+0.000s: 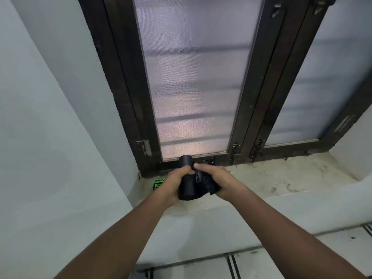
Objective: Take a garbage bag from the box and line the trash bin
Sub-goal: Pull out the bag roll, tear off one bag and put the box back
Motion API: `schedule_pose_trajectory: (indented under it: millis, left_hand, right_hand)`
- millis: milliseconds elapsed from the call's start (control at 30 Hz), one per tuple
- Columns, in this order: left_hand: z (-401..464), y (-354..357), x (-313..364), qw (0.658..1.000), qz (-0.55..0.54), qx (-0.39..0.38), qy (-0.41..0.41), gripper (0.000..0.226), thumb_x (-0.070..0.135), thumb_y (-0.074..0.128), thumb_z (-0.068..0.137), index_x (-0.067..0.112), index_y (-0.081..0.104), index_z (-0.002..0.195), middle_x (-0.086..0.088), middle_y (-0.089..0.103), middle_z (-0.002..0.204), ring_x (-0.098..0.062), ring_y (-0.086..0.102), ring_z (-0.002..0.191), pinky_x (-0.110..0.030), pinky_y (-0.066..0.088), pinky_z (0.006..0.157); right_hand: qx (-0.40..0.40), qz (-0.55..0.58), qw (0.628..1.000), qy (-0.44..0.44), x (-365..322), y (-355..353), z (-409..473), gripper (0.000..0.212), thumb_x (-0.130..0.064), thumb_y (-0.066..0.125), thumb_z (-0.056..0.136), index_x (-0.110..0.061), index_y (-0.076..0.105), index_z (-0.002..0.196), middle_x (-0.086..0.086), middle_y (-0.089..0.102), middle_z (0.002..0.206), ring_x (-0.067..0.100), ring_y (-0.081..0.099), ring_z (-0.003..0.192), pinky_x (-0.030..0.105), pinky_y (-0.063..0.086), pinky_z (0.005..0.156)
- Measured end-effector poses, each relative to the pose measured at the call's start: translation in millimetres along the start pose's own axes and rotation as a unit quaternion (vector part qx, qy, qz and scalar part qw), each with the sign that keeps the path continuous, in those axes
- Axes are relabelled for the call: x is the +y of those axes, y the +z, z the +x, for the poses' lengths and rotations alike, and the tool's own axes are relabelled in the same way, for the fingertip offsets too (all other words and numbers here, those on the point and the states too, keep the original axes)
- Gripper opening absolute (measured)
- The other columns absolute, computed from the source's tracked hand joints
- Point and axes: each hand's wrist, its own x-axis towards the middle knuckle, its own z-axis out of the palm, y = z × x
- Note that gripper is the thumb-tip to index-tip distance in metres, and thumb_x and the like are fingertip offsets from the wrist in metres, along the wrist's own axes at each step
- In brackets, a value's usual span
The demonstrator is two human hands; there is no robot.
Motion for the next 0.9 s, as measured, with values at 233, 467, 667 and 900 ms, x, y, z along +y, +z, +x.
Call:
schedule_pose_trajectory:
  millis: [233, 467, 667, 900]
  left_hand:
    - [-4.2, -5.7, -2.1, 1.0, 0.002, -0.015, 0.014, 0.07, 0.02, 0.09, 0.066, 0.003, 0.065, 0.129, -0.02, 0.077, 0.112, -0.036, 0.075, 0.1, -0.042, 0.06, 0.081]
    - [-8.8, -7.2, -5.4, 1.0, -0.018, 0.003, 0.002, 0.072, 0.019, 0.074, 0.062, 0.006, 0.06, 0.131, -0.018, 0.072, 0.11, -0.037, 0.068, 0.1, -0.044, 0.059, 0.074]
    - [-12.9, -11.7, -7.5, 1.0, -0.004, 0.011, 0.011, 0.083, 0.022, 0.092, 0.053, 0.011, 0.063, 0.131, -0.023, 0.073, 0.12, -0.041, 0.072, 0.106, -0.046, 0.06, 0.074]
    - [-21.7, -9.4, -7.0, 1.0, 0.001, 0.012, 0.013, 0.078, 0.02, 0.082, 0.053, 0.009, 0.063, 0.128, -0.025, 0.072, 0.116, -0.044, 0.068, 0.109, -0.059, 0.06, 0.084]
  right_hand:
    - [0.051, -0.065, 0.996, 0.025, 0.1, -4.0, -1.4, 0.008, -0.004, 0.061, 0.1, -0.005, 0.066, 0.106, 0.018, 0.075, 0.101, 0.032, 0.074, 0.089, 0.038, 0.06, 0.07]
    - [0.101, -0.102, 0.988, -0.053, 6.4, -0.9, -3.8, 0.052, 0.012, 0.036, 0.092, -0.025, 0.072, 0.098, 0.011, 0.071, 0.1, 0.029, 0.065, 0.081, 0.028, 0.05, 0.058]
    - [0.102, -0.086, 0.991, -0.021, 3.8, -2.9, -13.3, 0.011, -0.007, 0.058, 0.071, -0.009, 0.067, 0.078, 0.017, 0.059, 0.079, 0.031, 0.056, 0.067, 0.027, 0.034, 0.048]
    - [0.112, -0.239, 0.957, -0.12, 10.0, -1.7, -13.7, 0.017, -0.009, 0.077, 0.078, -0.021, 0.065, 0.081, 0.0, 0.072, 0.086, 0.023, 0.07, 0.088, 0.038, 0.058, 0.076]
